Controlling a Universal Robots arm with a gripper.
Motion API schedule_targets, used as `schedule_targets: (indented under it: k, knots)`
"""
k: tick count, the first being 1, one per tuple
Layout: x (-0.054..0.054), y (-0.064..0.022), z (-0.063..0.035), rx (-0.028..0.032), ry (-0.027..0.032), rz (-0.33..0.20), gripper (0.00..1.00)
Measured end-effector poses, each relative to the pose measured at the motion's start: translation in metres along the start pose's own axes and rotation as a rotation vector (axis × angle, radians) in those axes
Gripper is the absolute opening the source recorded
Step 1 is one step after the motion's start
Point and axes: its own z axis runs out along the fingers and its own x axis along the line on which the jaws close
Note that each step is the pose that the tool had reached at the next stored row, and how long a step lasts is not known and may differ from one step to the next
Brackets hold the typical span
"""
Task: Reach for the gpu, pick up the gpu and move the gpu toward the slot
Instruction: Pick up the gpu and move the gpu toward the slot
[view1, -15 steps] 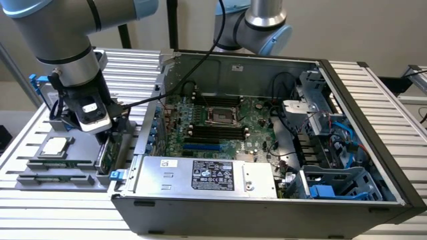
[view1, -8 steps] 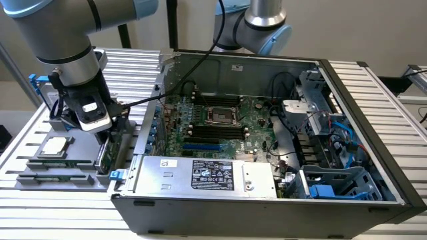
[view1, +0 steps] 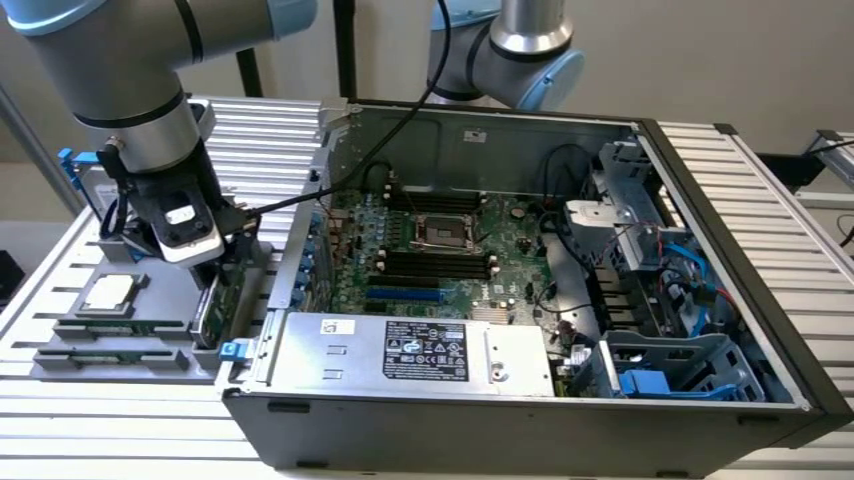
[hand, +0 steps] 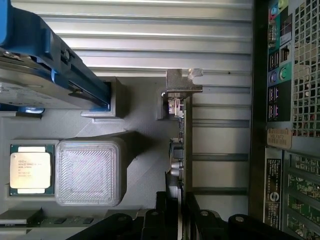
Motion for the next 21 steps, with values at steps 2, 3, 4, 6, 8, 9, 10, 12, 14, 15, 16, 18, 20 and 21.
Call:
schedule_targets:
  k: [2,3,4,6,8,9,10,12,14,15,16,18,20,21]
  knots:
    - [0.000,0.0001,-0.0010,-0.0002,0.0000,0.000,0.26]
    - [0.000,0.0001,-0.0019,0.0001,0.0002,0.000,0.26]
    - [0.000,0.0001,-0.0029,0.0001,0.0002,0.000,0.26]
    - [0.000,0.0001,-0.0048,0.0002,0.0003,0.000,0.26]
    - [0.000,0.0001,-0.0071,0.0002,0.0004,0.000,0.26]
    - [0.000,0.0002,-0.0084,0.0001,0.0004,0.000,0.26]
    - [0.000,0.0002,-0.0100,0.0001,0.0004,0.000,0.26]
    - [0.000,0.0003,-0.0143,0.0001,0.0005,0.000,0.26]
    - [0.000,0.0004,-0.0198,0.0000,0.0004,0.000,0.26]
    - [-0.001,0.0005,-0.0230,-0.0001,0.0003,0.000,0.26]
    - [-0.001,0.0005,-0.0265,-0.0003,0.0005,0.000,0.26]
    - [-0.001,0.0007,-0.0353,-0.0005,0.0005,0.000,0.26]
    - [-0.001,0.0009,-0.0442,-0.0006,0.0004,0.000,0.26]
    - [-0.001,0.0009,-0.0487,-0.0006,0.0004,0.000,0.26]
